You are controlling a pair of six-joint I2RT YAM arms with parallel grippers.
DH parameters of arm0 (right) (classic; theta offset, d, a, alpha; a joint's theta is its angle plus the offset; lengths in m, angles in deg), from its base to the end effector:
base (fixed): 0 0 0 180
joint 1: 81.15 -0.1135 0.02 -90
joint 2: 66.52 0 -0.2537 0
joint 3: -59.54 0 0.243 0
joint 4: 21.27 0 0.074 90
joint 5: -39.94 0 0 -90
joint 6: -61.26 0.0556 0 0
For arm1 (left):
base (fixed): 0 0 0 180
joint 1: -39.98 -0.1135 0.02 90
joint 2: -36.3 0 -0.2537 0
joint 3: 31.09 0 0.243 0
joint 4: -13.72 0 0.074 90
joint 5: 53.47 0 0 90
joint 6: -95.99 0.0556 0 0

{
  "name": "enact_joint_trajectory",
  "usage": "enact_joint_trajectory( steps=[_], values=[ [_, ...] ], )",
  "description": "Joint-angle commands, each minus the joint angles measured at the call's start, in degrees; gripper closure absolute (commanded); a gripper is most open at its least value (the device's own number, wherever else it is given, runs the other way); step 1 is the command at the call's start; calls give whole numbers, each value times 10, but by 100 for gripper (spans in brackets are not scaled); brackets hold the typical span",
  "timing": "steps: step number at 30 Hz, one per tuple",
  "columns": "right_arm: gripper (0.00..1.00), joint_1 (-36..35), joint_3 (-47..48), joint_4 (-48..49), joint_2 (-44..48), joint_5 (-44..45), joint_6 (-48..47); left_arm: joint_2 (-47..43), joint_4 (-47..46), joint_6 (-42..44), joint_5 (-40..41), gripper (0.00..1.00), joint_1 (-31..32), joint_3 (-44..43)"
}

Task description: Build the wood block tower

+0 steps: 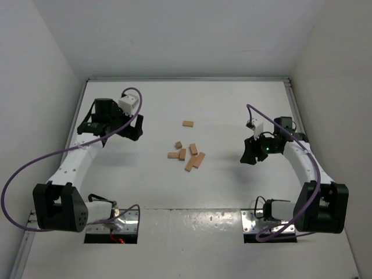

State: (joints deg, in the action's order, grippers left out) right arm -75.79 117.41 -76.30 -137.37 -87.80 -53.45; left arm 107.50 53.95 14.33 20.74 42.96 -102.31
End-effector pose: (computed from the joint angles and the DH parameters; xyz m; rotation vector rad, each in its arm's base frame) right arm 0.2200 0.0135 0.1892 -0.5886 2.4564 0.7049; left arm 0.2774 -0.0296 0.2714 0.3659 2.2244 -0.2628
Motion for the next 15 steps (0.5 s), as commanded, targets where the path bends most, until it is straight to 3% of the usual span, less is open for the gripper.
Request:
enact_joint_trajectory(
  steps=[1, 2, 4, 6, 8, 12, 15],
  values=[
    [52, -13, 12, 18, -11, -10, 59, -28, 60, 141, -103, 4, 30, 8],
    [76, -15, 2, 24, -12, -3, 104, -37, 66, 169, -103, 6, 41, 15],
    [93, -35, -15, 44, -13, 9, 134, -52, 74, 196, -98, 10, 68, 34],
    [99, -46, -27, 50, -11, 33, 159, -63, 80, 245, -91, 10, 83, 56],
    [100, -116, -31, 62, -13, 59, 189, -90, 98, 283, -109, 11, 99, 73],
    [100, -171, -13, 81, -74, 95, 262, -142, 105, 381, -132, 14, 134, 131],
    [100, -204, 21, 93, -122, 112, 290, -159, 110, 398, -132, 15, 147, 143]
  ],
)
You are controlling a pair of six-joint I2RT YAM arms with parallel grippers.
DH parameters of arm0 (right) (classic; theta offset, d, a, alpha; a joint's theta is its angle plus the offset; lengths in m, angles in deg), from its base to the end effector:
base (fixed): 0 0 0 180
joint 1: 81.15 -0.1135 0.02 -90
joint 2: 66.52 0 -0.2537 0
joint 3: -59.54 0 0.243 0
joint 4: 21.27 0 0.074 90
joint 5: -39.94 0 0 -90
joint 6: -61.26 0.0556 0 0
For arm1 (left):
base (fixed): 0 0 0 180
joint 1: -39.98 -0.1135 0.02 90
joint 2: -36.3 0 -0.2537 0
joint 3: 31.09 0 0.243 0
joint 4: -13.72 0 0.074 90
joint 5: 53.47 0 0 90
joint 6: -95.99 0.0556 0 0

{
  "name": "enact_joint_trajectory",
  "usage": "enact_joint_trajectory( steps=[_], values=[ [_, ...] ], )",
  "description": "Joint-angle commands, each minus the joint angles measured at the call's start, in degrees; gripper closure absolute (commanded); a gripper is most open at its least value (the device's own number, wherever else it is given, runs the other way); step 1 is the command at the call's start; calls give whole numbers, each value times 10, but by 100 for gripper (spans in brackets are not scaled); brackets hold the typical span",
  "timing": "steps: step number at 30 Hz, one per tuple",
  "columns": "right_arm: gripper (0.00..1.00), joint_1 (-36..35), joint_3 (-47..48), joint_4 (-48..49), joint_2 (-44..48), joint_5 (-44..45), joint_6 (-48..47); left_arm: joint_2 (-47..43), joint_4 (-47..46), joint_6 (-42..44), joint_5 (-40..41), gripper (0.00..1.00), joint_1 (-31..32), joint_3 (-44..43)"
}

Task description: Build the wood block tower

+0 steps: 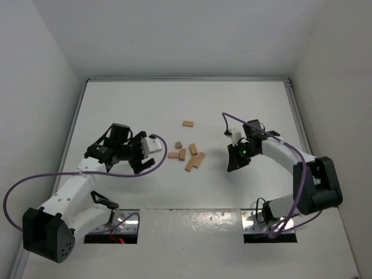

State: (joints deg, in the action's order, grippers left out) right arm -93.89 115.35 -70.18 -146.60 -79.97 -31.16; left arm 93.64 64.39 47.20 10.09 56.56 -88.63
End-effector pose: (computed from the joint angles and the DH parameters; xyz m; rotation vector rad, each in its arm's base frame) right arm 0.2213 0.0785 0.1466 -0.4783 2.7574 0.7811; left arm 0.1893 -0.0822 0.2325 1.3110 1.9643 -0.3597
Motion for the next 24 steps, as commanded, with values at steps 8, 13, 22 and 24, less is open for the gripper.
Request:
enact_joint_trajectory(
  steps=[8, 13, 22, 24],
  values=[
    [100, -106, 139, 69, -189, 121, 123, -27, 5, 94, -40, 15, 28, 32],
    [100, -140, 207, 76, -249, 140, 132, -27, 5, 106, -24, 15, 28, 43],
    [100, -188, 265, 111, -323, 132, 141, -17, -48, 59, -19, 15, 33, 57],
    [100, -195, 280, 113, -335, 132, 140, -11, -54, 52, -13, 15, 33, 51]
  ],
)
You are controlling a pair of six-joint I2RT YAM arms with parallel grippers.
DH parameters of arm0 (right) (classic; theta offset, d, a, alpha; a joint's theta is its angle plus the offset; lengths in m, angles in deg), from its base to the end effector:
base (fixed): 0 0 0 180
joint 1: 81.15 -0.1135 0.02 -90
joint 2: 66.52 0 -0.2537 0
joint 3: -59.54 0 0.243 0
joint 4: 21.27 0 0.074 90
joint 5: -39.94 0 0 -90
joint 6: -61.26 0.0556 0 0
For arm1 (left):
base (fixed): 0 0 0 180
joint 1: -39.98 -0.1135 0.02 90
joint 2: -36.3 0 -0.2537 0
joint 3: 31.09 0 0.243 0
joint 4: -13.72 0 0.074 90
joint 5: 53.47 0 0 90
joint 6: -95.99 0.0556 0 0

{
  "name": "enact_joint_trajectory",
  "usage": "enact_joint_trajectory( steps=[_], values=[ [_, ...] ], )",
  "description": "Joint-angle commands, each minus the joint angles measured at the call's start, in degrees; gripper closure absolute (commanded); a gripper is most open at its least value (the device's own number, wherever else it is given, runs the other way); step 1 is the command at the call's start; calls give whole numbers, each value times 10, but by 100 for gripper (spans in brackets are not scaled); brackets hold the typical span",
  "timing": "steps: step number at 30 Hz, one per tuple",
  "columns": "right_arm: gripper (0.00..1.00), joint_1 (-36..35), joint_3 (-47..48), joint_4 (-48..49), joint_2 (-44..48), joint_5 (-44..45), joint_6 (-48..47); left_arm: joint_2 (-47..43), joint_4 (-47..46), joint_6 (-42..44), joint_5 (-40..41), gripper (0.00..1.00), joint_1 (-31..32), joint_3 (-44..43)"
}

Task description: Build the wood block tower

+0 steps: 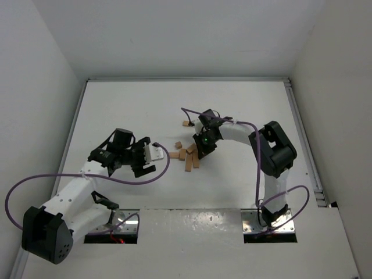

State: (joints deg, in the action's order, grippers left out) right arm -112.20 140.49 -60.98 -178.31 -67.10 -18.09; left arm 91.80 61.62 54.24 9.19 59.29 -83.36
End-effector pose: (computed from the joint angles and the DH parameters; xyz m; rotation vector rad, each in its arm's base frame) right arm 0.3044 0.2023 0.1046 -0.5817 2.8160 0.5778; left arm 0.1769 -0.0890 0.2128 1.4757 1.8430 -0.3466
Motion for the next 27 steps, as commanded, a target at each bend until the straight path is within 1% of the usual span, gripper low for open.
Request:
enact_joint_trajectory(
  steps=[1, 5, 6, 7, 9, 10, 11, 12, 13, 14, 15, 16, 17, 18, 19, 20, 21, 22, 23, 24, 25, 27],
  values=[
    [100, -14, 31, 23, -20, 2, 9, 7, -35, -18, -4, 15, 6, -2],
    [98, -20, 50, 13, -19, 0, -8, 13, -57, -46, 6, 15, 6, -2],
    [95, -13, 42, 11, -6, -2, -12, 13, -63, -53, 6, 15, 6, -2],
    [89, -10, 35, 11, 16, -4, -34, 13, -63, -61, 6, 15, 6, -2],
    [89, 12, 12, -3, 38, 7, -52, 13, -75, -82, 17, 15, 0, -7],
    [81, 19, 9, -20, 72, 13, -65, 13, -75, -89, 17, 15, -7, -7],
    [71, 27, 9, -49, 80, 5, -68, 13, -85, -97, 23, 15, -7, -7],
    [61, 60, 11, -67, 91, -9, -65, 13, -92, -97, 23, 15, -13, -7],
    [54, 71, 31, -113, 111, -45, -55, 13, -97, -104, 23, 15, -13, -7],
    [46, 89, 32, -139, 118, -78, -31, 13, -105, -112, 40, 15, -13, 1],
    [44, 95, 30, -144, 142, -84, -14, 6, -118, -125, 53, 11, -13, 6],
    [42, 90, -6, -123, 171, -86, 0, 0, -147, -147, 63, 11, -13, 12],
    [33, 80, -22, -97, 202, -62, 50, 0, -159, -156, 73, 11, -18, 20],
    [30, 69, -37, -84, 218, -45, 65, 0, -172, -168, 99, 6, -18, 20],
    [27, 15, -60, -69, 229, 15, 77, 0, -200, -185, 119, 5, -18, 26],
    [23, -7, -68, -65, 242, 92, 117, 0, -209, -219, 140, 5, -18, 26],
    [25, -31, -49, -115, 237, 136, 134, 0, -209, -231, 168, 5, -18, 19],
    [27, -91, -6, -144, 224, 211, 146, 0, -216, -242, 183, 1, -18, 19],
    [24, -105, 15, -164, 180, 269, 167, 0, -223, -262, 195, 1, -18, 12],
    [18, -124, 42, -183, 168, 271, 169, 0, -223, -271, 216, 1, -18, 6],
    [15, -125, 51, -187, 157, 269, 182, -7, -231, -279, 224, 1, -18, 6],
    [11, -130, 64, -178, 138, 257, 198, -14, -237, -293, 243, 1, -18, 6]
  ],
)
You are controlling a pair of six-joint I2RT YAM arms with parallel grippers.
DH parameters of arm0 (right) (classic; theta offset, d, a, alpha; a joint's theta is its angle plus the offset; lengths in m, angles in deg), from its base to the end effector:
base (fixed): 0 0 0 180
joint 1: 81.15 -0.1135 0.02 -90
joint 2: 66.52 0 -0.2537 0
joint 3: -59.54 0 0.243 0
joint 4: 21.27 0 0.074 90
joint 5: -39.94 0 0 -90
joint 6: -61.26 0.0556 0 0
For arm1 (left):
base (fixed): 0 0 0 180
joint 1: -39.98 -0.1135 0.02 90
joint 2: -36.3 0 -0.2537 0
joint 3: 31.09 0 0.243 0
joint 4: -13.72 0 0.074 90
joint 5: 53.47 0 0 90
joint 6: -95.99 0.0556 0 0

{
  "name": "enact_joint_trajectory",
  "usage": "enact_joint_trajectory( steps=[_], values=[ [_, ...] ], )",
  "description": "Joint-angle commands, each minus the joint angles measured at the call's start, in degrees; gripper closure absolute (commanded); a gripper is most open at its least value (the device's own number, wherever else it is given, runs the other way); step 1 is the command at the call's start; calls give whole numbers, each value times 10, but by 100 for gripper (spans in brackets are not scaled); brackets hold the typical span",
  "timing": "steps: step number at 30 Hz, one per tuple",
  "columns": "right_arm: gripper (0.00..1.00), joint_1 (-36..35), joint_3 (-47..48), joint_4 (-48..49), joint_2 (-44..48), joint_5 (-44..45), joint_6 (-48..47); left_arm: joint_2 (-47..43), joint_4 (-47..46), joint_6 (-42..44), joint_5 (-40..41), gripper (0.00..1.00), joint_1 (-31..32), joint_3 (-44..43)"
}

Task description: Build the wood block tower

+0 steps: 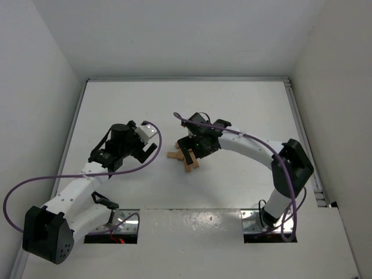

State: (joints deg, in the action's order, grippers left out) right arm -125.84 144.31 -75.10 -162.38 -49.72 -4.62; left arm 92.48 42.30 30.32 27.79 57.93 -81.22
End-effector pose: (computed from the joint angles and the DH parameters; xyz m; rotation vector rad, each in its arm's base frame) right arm 0.2414 0.2384 0.2018 -0.4905 2.7132 0.3398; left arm 0.2129 -0.0779 0.2254 0.8627 1.9901 -0.1021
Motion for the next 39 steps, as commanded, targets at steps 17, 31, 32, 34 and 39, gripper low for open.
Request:
enact_joint_trajectory(
  steps=[17, 31, 32, 34, 39],
  values=[
    [1, -68, 34, 26, -112, 128, 72, -117, -27, -79, 80, 1, -5, 22],
    [1, -63, 58, 53, -175, 108, 51, -135, -21, -68, 74, 1, -5, 32],
    [1, -61, 59, 54, -180, 109, 51, -135, -21, -68, 74, 1, -5, 32],
    [1, -56, 58, 58, -184, 108, 53, -129, -21, -68, 69, 1, -5, 32],
    [14, -41, 54, 69, -192, 94, 64, -123, -27, -68, 64, 1, -5, 32]
  ],
)
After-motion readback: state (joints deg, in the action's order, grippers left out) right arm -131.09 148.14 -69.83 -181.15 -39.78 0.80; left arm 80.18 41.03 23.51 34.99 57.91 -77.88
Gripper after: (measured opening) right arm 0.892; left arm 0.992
